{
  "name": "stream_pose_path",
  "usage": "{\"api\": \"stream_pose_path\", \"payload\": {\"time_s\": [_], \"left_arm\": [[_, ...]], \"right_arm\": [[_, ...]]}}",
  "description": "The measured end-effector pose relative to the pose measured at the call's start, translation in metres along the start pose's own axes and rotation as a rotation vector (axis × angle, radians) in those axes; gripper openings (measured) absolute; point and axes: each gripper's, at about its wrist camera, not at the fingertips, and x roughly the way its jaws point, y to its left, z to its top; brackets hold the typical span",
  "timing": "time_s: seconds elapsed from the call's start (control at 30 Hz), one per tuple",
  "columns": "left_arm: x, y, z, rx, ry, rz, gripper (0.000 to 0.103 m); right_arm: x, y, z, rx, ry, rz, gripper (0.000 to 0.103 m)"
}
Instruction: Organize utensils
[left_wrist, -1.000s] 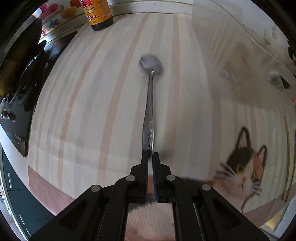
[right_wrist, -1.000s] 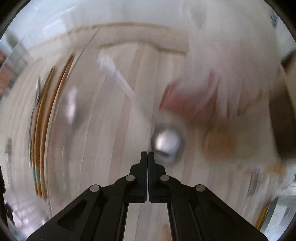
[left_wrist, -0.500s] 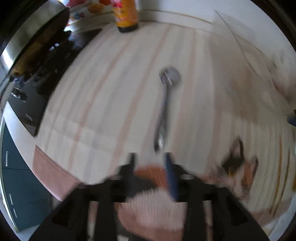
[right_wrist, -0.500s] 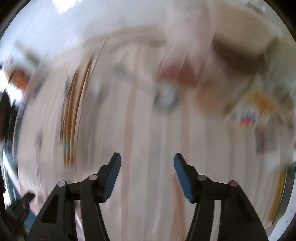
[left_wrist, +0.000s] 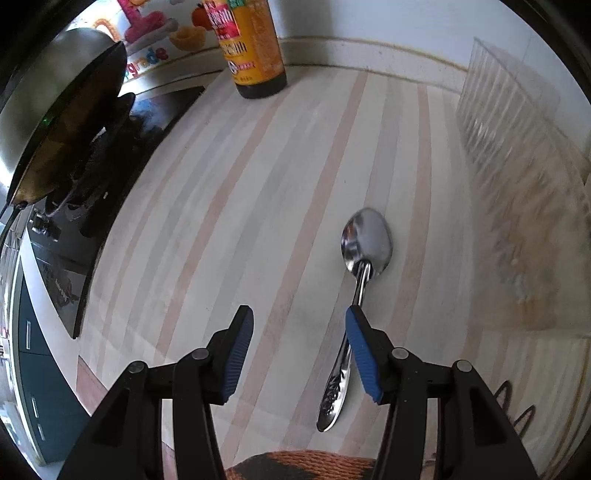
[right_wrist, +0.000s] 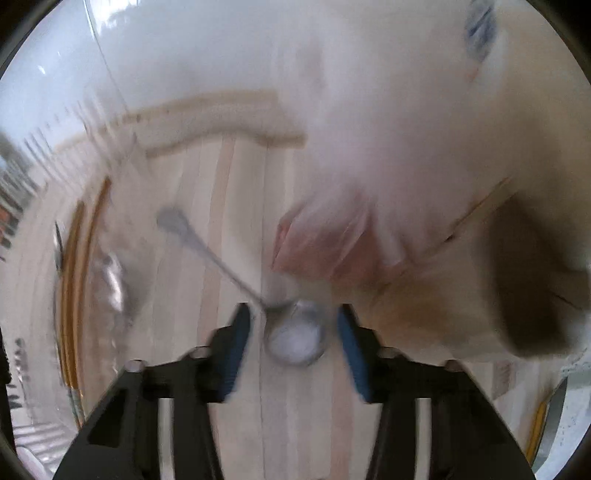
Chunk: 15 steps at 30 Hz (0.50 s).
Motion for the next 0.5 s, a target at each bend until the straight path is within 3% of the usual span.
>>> {"api": "stream_pose_path", "payload": {"time_s": [0.2, 0.37, 0.5], "left_arm": [[0.002, 0.004, -0.003, 0.008, 0.009, 0.003, 0.050], [0.001, 0.006, -0.001, 0.025, 0.004, 0.005, 0.050], [-0.002, 0.008, -0.001, 0.036, 0.002, 0.001, 0.050]], "right_arm": [[-0.012, -0.007, -0.014, -0.011, -0.013, 0.042, 0.012], [-0.044, -0.008, -0.063, -0.040, 0.023, 0.082, 0.004], [-0.049, -0.011, -0.097, -0.012, 0.129, 0.154, 0.002]]}}
